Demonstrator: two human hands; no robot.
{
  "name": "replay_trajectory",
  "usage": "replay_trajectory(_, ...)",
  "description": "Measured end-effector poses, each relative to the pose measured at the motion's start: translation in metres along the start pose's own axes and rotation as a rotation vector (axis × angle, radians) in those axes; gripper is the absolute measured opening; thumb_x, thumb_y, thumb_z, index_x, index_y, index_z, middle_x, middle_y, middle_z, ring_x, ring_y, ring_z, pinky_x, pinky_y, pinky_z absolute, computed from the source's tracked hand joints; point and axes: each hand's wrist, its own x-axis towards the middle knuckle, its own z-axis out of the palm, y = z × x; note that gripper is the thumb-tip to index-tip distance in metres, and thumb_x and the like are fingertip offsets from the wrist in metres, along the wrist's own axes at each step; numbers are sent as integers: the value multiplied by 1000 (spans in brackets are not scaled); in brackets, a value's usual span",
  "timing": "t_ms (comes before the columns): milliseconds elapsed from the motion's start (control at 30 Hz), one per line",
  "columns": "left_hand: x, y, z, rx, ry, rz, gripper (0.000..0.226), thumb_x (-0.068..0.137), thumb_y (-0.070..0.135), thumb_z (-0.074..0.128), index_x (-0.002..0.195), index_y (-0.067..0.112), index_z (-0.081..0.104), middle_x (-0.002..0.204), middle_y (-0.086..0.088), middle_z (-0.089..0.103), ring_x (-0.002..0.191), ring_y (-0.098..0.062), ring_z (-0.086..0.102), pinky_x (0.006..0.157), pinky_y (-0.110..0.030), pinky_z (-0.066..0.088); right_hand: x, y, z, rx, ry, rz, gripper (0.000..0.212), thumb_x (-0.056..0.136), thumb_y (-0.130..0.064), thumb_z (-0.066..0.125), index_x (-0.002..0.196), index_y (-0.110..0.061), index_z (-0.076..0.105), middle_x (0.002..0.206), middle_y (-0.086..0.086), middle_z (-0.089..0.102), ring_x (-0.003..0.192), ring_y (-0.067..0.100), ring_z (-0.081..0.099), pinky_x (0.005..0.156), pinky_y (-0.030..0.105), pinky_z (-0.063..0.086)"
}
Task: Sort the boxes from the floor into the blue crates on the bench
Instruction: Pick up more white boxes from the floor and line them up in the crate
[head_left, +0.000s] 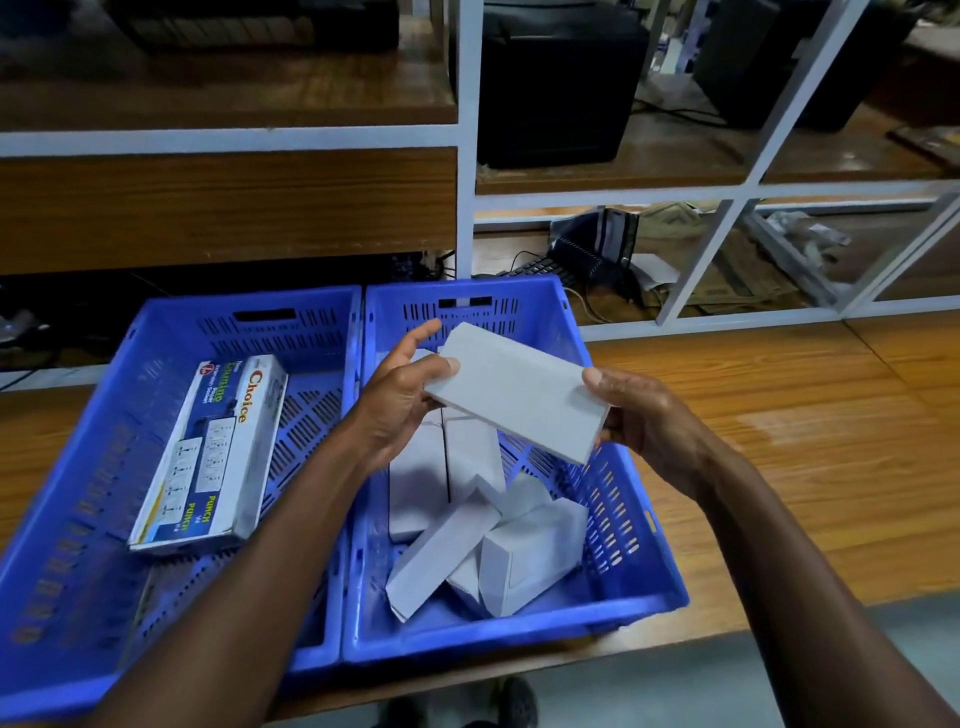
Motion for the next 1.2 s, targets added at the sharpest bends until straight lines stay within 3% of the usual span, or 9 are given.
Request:
replay_trajectory(133, 12, -6, 7, 43, -53, -30, 63, 86, 13, 67, 144, 27, 48, 99, -1, 75, 91, -19, 69, 82, -33, 53, 8, -3, -1, -135, 79, 56, 39, 88, -43, 76, 121, -24, 70, 109, 6, 78, 97, 22, 73, 81, 33, 53)
replay_trajectory(300, 32, -27, 11, -42, 114, -119, 34, 108, 28, 44, 138, 14, 54, 122, -7, 69, 96, -24, 69, 85, -33, 53, 19, 0, 1, -144, 258, 76, 26, 92, -36, 74, 115, -25, 71, 98, 0, 80, 88, 17, 75, 70, 27, 52)
replay_trajectory(400, 39, -57, 13, 434, 118, -225, 33, 104, 16, 45, 134, 15, 59, 128, -13, 68, 95, -23, 62, 77, -31, 47, 27, 7, 1, -77, 464, 89, 36, 91, -44, 73, 119, -21, 67, 104, 3, 77, 95, 22, 74, 75, 33, 55)
replay_trajectory(467, 38, -79, 26, 796, -82, -301, 32, 104, 20, 49, 131, 14, 64, 131, -12, 66, 103, -24, 62, 79, -30, 49, 33, 12, 6, -71, 504, 106, 45, 90, -49, 73, 123, -20, 63, 110, 6, 73, 97, 24, 72, 80, 40, 59)
replay_trajectory(567, 31, -102, 49, 1156, -340, -418, 50, 99, 48, 50, 137, 18, 61, 139, -8, 61, 121, -29, 61, 92, -30, 47, 43, 19, 19, -151, 466, 160, 53, 92, -48, 71, 133, -19, 55, 111, 5, 69, 93, 21, 71, 73, 42, 62)
replay_trajectory(667, 23, -116, 58, 1350, -399, -403, 80, 74, 77, 43, 139, 32, 57, 139, -4, 62, 127, -30, 57, 100, -35, 46, 57, 35, 33, -311, 420, 171, 46, 93, -44, 70, 128, -18, 56, 115, 5, 69, 96, 24, 70, 79, 50, 63)
replay_trajectory(800, 19, -127, 53, 1422, -408, -309, 67, 82, 67, 58, 141, 36, 51, 134, 0, 65, 126, -25, 58, 102, -43, 45, 71, 61, 44, -588, 381, 205, 46, 94, -34, 67, 130, -11, 48, 123, 11, 65, 105, 30, 64, 81, 34, 50)
replay_trajectory(1000, 14, -125, 46, 1491, -473, -265, 69, 82, 72, 54, 146, 49, 41, 139, -1, 63, 127, -30, 56, 102, -48, 46, 81, 93, 45, -726, 372, 336, 48, 99, -26, 59, 134, -4, 36, 131, 23, 60, 118, 41, 59, 91, 42, 48)
replay_trajectory(1200, 14, -117, 40, 1489, -493, -264, 63, 86, 65, 59, 143, 39, 47, 134, 2, 62, 125, -28, 56, 103, -47, 46, 87, 112, 48, -837, 343, 399, 70, 93, -18, 62, 146, -5, 18, 125, 25, 61, 112, 41, 63, 84, 41, 51)
